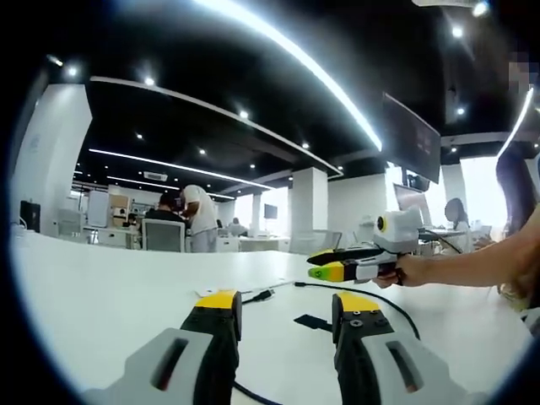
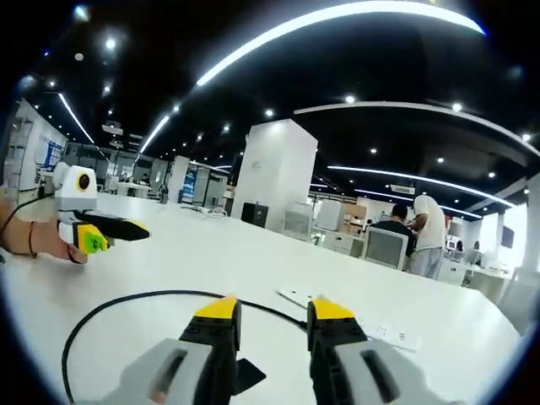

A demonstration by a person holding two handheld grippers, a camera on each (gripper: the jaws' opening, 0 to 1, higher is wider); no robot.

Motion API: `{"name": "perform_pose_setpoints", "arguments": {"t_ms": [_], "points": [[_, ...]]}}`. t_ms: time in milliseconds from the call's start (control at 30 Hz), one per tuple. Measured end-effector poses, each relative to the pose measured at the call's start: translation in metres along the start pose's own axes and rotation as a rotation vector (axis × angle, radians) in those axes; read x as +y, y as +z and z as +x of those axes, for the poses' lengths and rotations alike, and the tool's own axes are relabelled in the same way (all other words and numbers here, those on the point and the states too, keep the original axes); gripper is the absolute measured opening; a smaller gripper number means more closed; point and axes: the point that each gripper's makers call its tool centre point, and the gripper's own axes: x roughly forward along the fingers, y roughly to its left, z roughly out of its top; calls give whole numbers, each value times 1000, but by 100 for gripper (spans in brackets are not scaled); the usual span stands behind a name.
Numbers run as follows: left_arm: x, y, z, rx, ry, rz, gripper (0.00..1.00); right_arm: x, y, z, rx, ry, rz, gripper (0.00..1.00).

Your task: Find the charging cable on the desk, coil it up and secure with Velcro.

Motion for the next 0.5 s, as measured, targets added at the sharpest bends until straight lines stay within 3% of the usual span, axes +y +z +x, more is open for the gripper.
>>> {"name": "perform_pose_setpoints", "arguments": {"t_ms": [500], "points": [[1, 2, 0, 10, -4, 22, 43, -8, -15, 19, 52, 10, 6, 32]]}}
